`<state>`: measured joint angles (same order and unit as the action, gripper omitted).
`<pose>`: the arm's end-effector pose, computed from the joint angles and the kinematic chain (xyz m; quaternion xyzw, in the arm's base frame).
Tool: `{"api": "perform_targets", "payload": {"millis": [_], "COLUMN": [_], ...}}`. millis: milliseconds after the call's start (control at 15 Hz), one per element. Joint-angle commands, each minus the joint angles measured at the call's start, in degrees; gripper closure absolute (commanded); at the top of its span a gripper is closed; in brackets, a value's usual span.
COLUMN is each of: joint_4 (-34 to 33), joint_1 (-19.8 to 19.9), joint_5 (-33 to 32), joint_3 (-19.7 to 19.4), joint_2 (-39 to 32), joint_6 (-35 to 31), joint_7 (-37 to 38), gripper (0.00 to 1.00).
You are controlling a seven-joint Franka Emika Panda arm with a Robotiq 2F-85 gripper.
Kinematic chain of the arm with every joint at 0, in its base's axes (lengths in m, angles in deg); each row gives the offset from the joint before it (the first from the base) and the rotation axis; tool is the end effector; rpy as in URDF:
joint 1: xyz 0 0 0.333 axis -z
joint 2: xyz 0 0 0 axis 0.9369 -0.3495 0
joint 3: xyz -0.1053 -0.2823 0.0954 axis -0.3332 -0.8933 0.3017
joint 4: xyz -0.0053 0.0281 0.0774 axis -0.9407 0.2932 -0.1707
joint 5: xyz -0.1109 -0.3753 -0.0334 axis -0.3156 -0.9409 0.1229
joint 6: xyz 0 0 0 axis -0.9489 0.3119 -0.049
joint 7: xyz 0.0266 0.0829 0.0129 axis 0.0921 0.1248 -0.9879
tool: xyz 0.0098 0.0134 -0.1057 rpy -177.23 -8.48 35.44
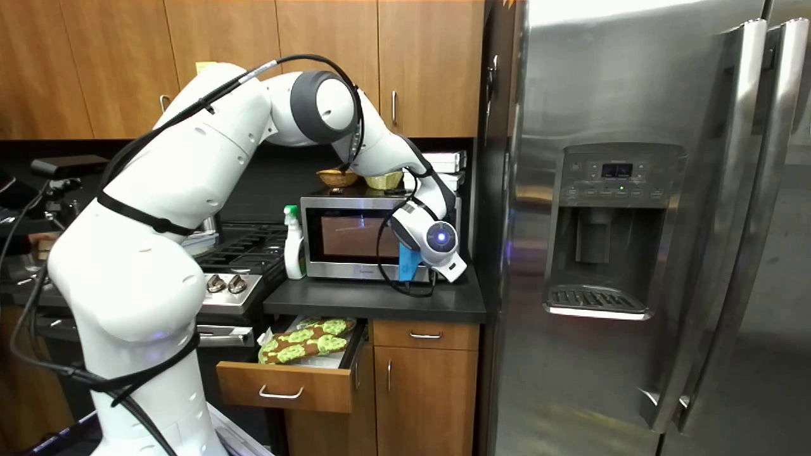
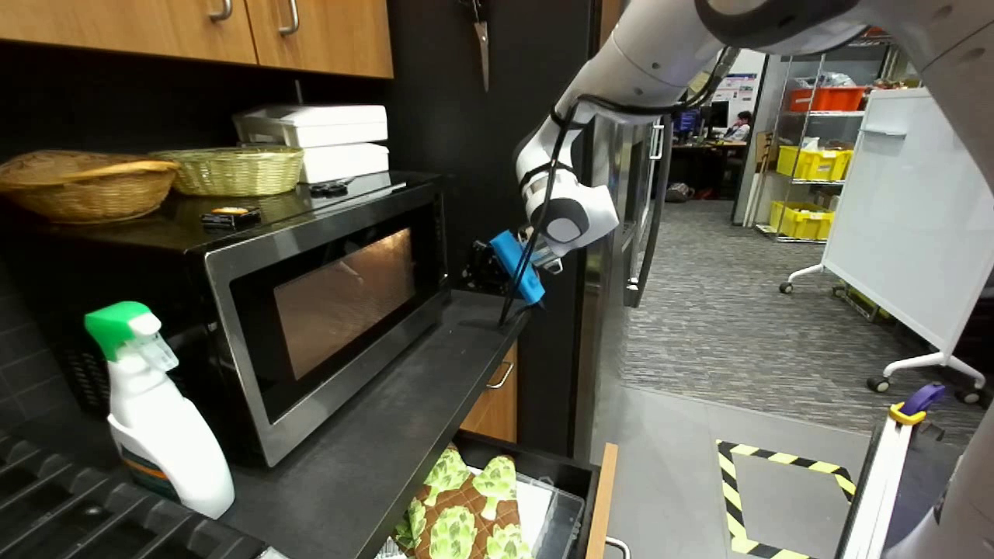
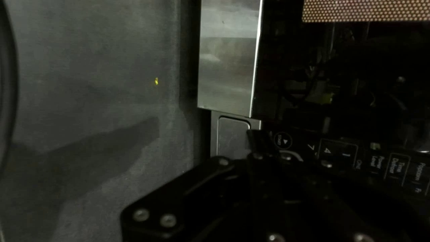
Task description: Press a button on the right side of the microwave
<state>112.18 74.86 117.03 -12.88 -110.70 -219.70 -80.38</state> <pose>0.6506 -0.0986 0.1829 -0.7549 0.4337 -0.2454 0.4264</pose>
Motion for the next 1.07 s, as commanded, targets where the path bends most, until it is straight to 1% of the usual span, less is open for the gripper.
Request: {"api": "perform_targets", "payload": {"millis": [0,467,1000], "joint_4": [-3.2,-7.1,-9.5], "joint_1": [-1.8,-4.4,-5.2], "joint_5": [5.0,11.6,12.7], "joint_3": [-1.8,-4.2,-6.2], "joint_2": [-2.5,-5.7,-8.1], "joint_6": [1.3,-0.5,-2.1], "joint_7": [-4.2,-10.2,-11.3], "gripper": [1.0,1.0,1.0]}}
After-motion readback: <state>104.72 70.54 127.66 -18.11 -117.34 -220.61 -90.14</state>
